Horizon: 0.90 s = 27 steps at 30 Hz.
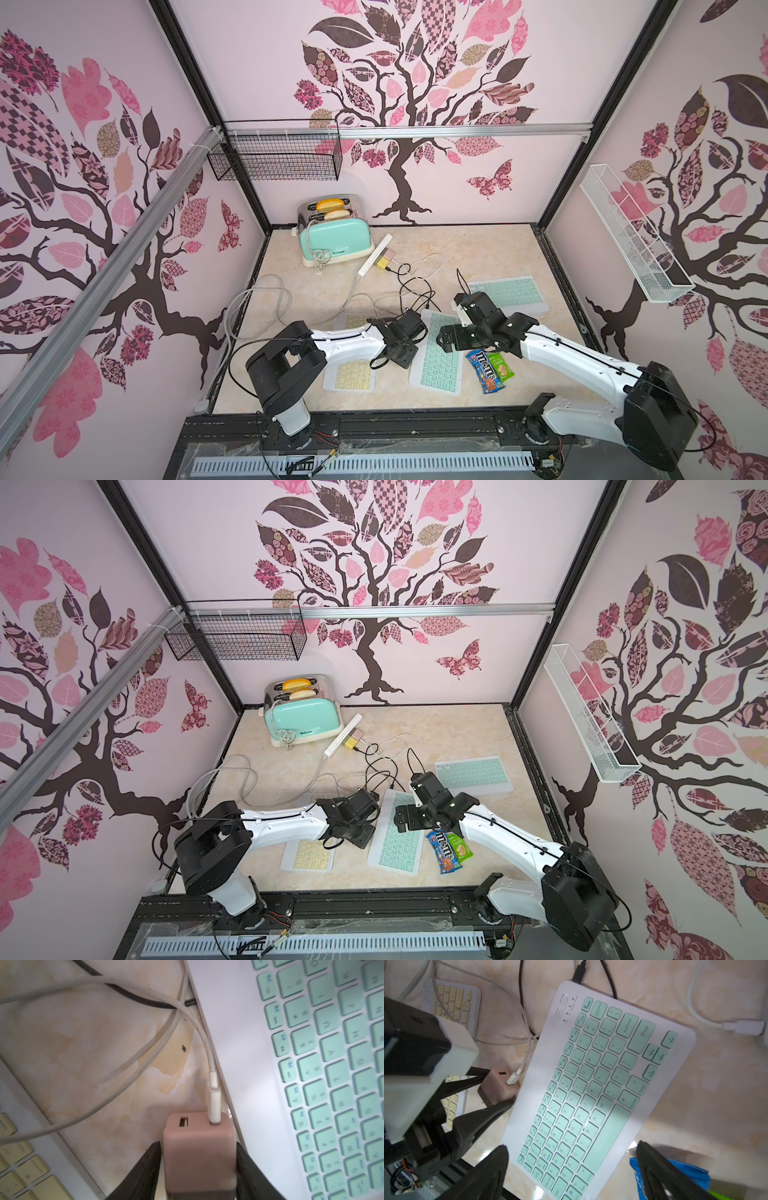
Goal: Unplug the wireless keyboard
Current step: Pick up the plug from the center of the board.
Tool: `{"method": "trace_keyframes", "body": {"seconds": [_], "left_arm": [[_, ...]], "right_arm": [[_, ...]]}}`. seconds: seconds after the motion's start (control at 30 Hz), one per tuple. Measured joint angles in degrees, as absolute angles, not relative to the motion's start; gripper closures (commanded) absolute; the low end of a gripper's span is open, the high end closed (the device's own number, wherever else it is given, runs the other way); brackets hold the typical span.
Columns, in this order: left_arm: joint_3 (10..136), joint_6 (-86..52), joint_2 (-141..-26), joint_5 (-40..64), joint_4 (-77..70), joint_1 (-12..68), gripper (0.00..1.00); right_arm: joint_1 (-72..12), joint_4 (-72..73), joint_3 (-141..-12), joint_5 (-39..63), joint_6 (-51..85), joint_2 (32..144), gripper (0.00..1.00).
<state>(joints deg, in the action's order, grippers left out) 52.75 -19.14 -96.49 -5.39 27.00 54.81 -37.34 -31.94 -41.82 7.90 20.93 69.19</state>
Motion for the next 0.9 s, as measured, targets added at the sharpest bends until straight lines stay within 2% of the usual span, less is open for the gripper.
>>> {"method": "trace_keyframes", "body": {"seconds": [0.3,0.47,0.7,0.8,0.9], "left_arm": [[53.1,-19.4,-96.6,-7.2,27.7,54.8,0.8],[53.7,-17.9,-93.5,-7.8,31.9,54.8,1.0],[60.5,-12.2,-86.1,-6.6,39.5,53.1,1.0],[62.3,-9.0,-83.2,-4.9,42.7,50.4,1.0],[63.5,-5.4,-80.5,-2.9,46.8,46.9,1.0]], "right_arm": [[-37.3,-30.6,-41.7,9.5,21.4,69.8,0.02],[-36.7,-29.1,-41.7,13.6,21.4,69.8,0.02],[-31.9,-21.5,-41.1,26.1,26.3,69.8,0.02],[-31.1,-12.6,-39.6,32.2,32.7,71.4,0.05],[-31.2,-3.6,-38.2,36.3,39.5,74.8,0.13]]}}
